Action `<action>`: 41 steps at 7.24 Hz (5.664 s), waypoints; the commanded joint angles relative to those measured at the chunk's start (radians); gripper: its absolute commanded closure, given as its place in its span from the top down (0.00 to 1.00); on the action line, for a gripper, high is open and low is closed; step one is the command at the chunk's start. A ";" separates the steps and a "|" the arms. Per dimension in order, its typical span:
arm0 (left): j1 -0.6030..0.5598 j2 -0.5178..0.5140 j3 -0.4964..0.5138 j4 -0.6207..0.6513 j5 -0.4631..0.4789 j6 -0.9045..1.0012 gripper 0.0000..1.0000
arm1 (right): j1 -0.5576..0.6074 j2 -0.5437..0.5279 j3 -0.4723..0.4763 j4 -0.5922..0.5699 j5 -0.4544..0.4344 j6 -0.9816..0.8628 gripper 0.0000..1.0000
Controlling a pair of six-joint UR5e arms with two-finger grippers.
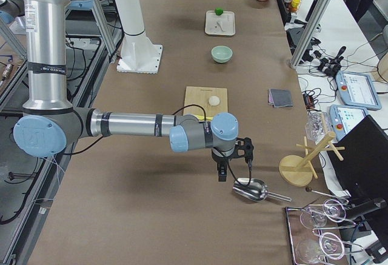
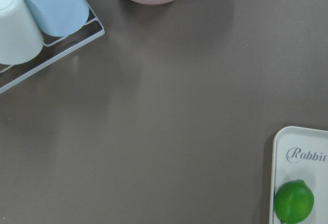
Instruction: Put spoon and bun in bowl
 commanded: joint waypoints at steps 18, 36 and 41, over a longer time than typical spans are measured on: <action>0.214 -0.067 -0.003 -0.321 -0.003 -0.015 0.98 | -0.042 0.018 0.052 0.004 -0.003 0.114 1.00; 0.762 -0.287 0.287 -0.802 0.412 0.042 0.97 | -0.062 0.073 0.058 0.127 0.089 0.252 1.00; 0.762 -0.247 0.279 -0.762 0.406 0.146 0.97 | -0.068 0.073 0.058 0.127 0.095 0.252 1.00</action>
